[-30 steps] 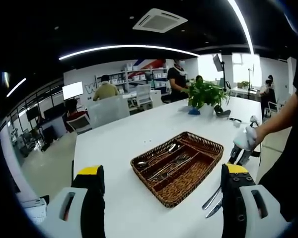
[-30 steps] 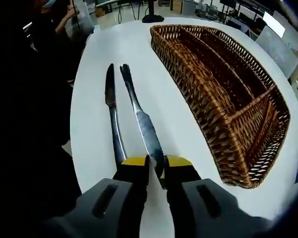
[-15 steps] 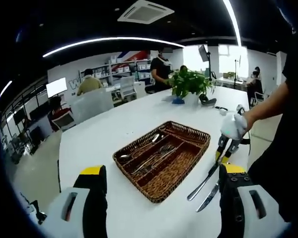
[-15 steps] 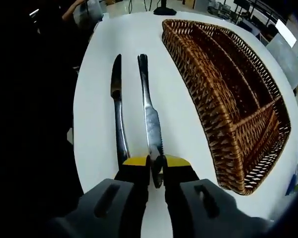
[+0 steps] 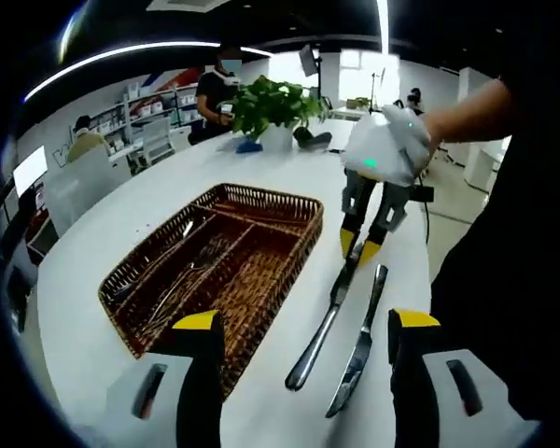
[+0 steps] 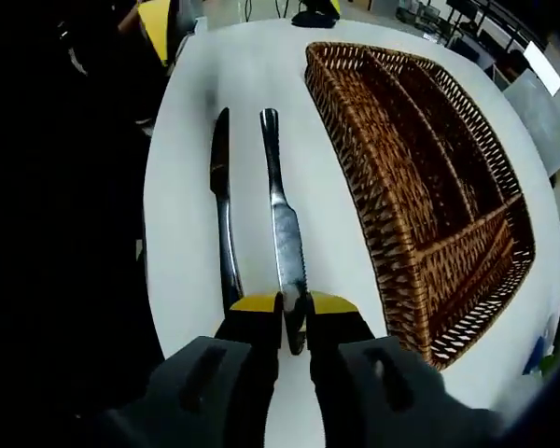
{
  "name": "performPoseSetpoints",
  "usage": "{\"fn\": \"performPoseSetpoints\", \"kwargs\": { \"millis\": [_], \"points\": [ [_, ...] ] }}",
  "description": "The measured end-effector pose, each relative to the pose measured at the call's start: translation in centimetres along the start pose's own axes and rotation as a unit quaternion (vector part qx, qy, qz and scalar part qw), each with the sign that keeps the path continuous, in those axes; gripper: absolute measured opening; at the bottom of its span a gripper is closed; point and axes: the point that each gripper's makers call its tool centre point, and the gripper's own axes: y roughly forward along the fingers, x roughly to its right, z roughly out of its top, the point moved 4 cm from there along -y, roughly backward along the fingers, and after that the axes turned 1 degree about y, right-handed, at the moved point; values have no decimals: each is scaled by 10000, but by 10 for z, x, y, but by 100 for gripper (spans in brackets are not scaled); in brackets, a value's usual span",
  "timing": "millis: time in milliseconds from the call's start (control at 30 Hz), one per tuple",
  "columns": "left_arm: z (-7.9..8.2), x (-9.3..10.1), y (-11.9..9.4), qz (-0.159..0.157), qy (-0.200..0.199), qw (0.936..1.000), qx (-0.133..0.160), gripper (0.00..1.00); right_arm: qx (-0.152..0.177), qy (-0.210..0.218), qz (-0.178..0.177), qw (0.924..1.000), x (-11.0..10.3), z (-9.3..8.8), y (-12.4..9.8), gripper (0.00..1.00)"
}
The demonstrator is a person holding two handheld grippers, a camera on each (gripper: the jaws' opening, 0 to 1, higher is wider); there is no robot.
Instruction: Arrange the knives, forks, and spoons in their matching storage slots by inserting each utensil handle-first until every utensil is classified and aligned in the correct compartment
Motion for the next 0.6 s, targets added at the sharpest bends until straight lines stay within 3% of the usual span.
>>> {"fn": "performPoseSetpoints", "kwargs": {
  "millis": [133,367,500,600],
  "points": [
    [-21,7,23,-283,427,9972,-544,59,-63,-36,-15,10000,-1,1,-4,9],
    [-39,11,55,-605,510,9942,-730,41,-164,-28,-58,9998,-2,1,-8,9],
    [-40,12,64,-730,654,9923,-752,32,-212,-41,-81,9997,-1,4,-12,9],
    [-45,14,68,-831,1218,9845,-950,30,-255,-94,-95,9996,-1,5,-14,9]
  ]
}}
